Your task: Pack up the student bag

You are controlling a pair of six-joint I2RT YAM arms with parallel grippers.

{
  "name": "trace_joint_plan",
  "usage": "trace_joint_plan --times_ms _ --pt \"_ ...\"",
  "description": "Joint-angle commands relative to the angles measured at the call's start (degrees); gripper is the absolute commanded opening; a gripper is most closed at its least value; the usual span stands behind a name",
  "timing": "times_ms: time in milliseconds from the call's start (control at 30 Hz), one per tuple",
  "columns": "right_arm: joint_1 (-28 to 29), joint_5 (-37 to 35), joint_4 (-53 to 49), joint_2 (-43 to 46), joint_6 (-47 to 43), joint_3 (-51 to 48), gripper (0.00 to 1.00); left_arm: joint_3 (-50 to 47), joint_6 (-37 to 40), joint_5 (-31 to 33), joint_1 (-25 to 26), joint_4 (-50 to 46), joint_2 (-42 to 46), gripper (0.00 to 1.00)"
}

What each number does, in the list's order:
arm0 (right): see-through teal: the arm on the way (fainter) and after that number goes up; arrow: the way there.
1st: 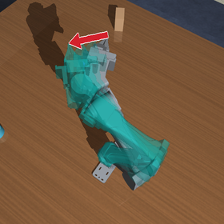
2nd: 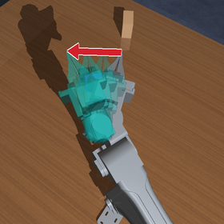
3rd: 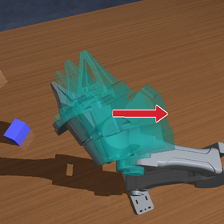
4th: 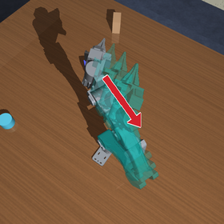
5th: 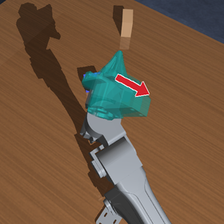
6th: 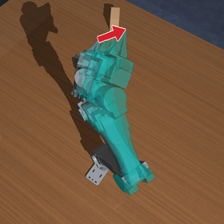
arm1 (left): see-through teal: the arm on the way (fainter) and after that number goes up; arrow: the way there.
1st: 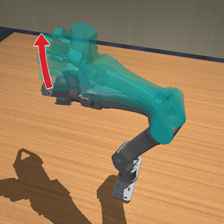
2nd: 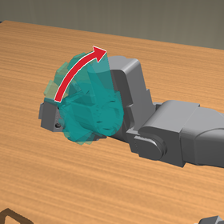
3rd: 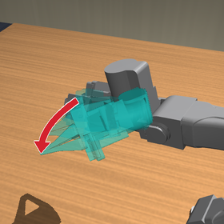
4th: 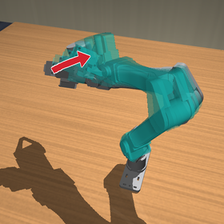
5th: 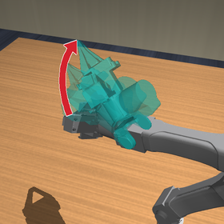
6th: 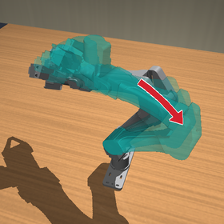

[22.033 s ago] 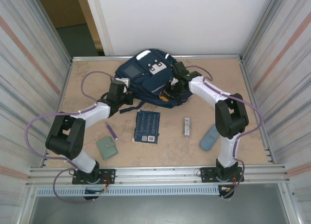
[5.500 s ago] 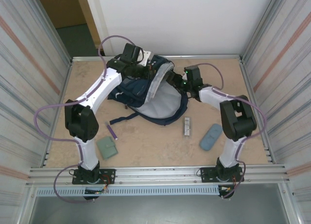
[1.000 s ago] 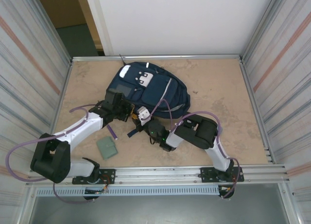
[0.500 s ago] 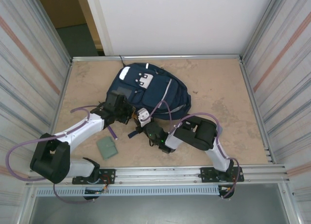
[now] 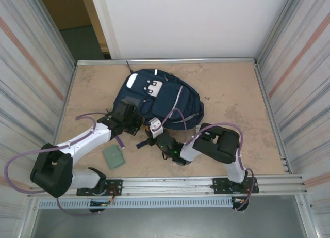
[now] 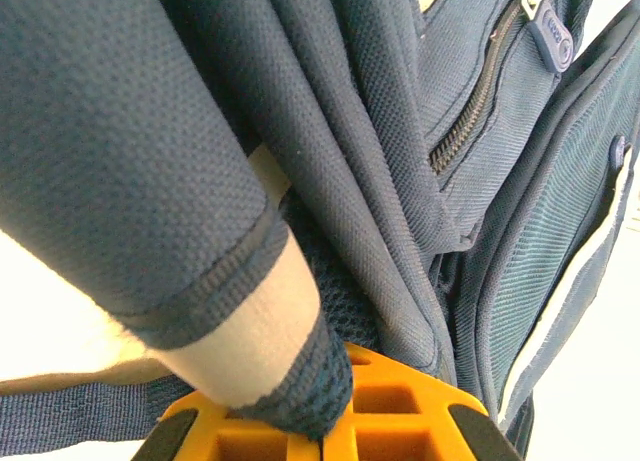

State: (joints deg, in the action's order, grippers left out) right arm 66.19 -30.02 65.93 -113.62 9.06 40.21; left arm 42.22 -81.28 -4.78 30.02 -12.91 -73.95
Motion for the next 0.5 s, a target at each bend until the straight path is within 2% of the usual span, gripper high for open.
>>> trace_joint_plan --times_ms 0,300,467 --pt "-0.9 -6.5 -3.9 5.1 5.5 -2.9 0.00 -1.6 1.3 10.3 -1.9 -2.1 1.3 0.00" --pt "0.7 0.9 -8.7 7.9 5.7 -3.8 0.00 -0.9 0.6 15.6 -2.8 -0.3 -0.9 0.00" --pt "0.4 3.6 -20.9 10.5 10.4 0.1 0.00 -1.7 -0.5 15.7 -2.4 1.8 -1.0 0.33"
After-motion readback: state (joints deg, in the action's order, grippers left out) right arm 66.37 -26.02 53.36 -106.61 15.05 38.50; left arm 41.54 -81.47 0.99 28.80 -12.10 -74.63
